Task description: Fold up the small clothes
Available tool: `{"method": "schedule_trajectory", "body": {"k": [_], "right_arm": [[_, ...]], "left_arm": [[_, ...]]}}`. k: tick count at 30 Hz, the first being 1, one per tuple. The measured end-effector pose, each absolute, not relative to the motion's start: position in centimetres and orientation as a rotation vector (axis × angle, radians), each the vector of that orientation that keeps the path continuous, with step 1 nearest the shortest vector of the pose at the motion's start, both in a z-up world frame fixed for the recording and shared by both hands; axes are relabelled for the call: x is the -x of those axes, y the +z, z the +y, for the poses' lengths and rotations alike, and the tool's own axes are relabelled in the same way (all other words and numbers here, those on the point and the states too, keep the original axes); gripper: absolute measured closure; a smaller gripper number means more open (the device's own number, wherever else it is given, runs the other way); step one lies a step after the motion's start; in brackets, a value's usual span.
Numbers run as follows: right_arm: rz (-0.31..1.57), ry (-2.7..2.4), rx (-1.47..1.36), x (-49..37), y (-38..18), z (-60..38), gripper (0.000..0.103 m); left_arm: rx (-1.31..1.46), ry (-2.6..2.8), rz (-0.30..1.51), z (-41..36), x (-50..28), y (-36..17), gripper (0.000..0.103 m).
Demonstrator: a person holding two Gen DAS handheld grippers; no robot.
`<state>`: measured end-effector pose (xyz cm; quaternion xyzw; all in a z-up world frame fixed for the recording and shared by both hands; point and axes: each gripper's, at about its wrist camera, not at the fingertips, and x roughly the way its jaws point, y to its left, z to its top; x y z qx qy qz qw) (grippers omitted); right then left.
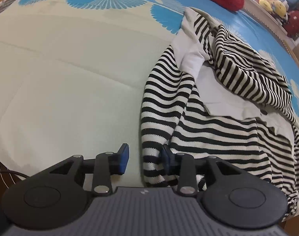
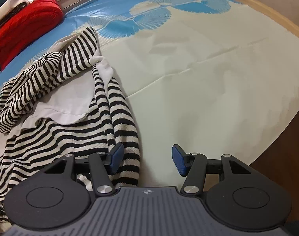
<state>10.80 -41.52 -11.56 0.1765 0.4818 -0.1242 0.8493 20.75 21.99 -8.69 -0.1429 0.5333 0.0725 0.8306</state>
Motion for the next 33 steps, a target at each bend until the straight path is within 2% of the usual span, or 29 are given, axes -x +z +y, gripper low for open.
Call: {"method": "schedule_trajectory", "body": {"k": [8,13,15,22,29,33], "right_arm": [[1.096,-0.163,-0.407,-10.9,-12.7,-40.3,0.047],[1.058,-0.179,-0.424,-10.6,-12.1,-40.6,0.047],[1.022,-0.192,-0.465,-10.5,-11.7,-41.1,0.047],[0.985,-0.131,-0.502,-10.7,-11.4,-40.5,0.036],[1.023,-0.124,-0.488,-11.3,-12.3,-39.7,0.036],[1.080,-0.146,-0.448,-11.3,-13.2,-39.5,0.036]], "left_arm": [[0.187,0.109,1.195,20.0,-20.7,-9.8,0.063],[0.235,0.151,1.162,21.1,-20.3,-9.2,0.064],[0.281,0.148,1.149,21.6,-20.3,-8.9,0.061],[0.299,0.120,1.136,21.0,-20.6,-8.9,0.058],[0.294,0.104,1.169,20.6,-20.9,-9.7,0.058],[0.288,0.130,1.123,20.9,-20.7,-9.0,0.058]]}}
